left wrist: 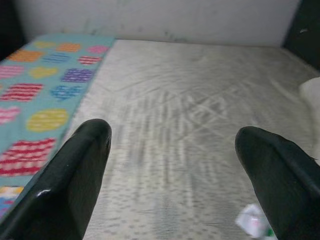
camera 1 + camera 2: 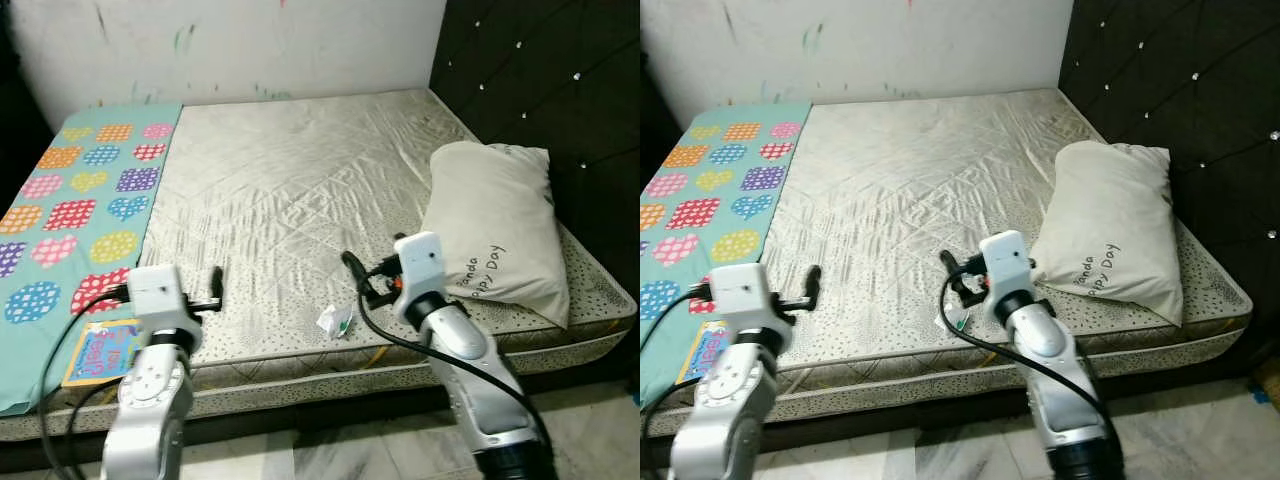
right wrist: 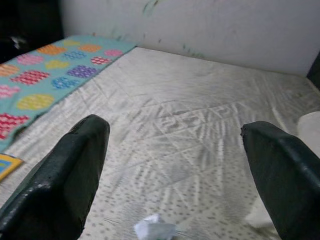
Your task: Clean up the room
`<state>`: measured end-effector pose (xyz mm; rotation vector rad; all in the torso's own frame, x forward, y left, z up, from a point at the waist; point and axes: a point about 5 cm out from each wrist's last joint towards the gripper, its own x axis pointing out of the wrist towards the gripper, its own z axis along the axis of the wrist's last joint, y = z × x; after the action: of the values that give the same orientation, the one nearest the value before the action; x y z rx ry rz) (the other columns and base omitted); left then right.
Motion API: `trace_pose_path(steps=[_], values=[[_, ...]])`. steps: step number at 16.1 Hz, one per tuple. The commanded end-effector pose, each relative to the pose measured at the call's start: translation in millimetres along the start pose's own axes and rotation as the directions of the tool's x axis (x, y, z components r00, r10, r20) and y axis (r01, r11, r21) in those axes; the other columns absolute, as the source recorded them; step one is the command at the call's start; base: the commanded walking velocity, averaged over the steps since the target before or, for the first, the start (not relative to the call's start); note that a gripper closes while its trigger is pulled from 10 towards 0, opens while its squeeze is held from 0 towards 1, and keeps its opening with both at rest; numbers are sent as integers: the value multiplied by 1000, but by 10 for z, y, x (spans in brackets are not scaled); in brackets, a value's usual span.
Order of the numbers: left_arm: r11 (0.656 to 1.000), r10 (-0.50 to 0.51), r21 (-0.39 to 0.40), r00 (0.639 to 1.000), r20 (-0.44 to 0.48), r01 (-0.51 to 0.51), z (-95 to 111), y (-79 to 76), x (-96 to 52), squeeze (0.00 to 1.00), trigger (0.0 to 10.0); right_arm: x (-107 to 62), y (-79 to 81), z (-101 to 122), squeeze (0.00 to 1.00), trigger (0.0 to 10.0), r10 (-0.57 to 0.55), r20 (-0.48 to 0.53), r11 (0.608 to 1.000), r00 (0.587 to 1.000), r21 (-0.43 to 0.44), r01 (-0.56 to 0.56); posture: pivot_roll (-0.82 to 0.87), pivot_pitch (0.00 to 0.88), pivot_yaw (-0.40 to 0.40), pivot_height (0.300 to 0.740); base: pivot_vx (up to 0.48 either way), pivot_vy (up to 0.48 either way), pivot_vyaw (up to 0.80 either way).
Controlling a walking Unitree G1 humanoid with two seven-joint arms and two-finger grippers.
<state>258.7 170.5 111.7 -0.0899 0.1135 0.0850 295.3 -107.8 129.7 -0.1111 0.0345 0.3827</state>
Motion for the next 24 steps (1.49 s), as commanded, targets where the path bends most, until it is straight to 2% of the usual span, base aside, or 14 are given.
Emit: trace_pose_path(steps=[1, 11, 16, 24], values=[[1000, -10, 2, 1000, 24, 9, 50, 12, -4, 0, 10000, 8, 8, 56, 0, 10000, 7, 27, 1000, 1000, 6, -8, -136, 0, -14, 740, 262, 0, 0], [1000, -7, 8, 1000, 17, 7, 59, 39, -10, 0, 10000, 23, 28, 63, 0, 10000, 4, 34, 1000, 999, -6, -4, -128, 0, -6, 740, 297, 0, 0], [999, 39, 31, 999, 12, -39, 45, 37, 19, 0, 10000, -22, 4, 38, 0, 10000, -4, 28, 1000, 1000, -15, 4, -134, 0, -6, 740, 0, 0, 0], [1000, -2, 13, 1000, -13, 2, -20, 2, 80, 0, 10000, -4, 0, 16, 0, 10000, -15, 23, 1000, 1000, -11, 15, -146, 0, -21, 740, 0, 0, 777]])
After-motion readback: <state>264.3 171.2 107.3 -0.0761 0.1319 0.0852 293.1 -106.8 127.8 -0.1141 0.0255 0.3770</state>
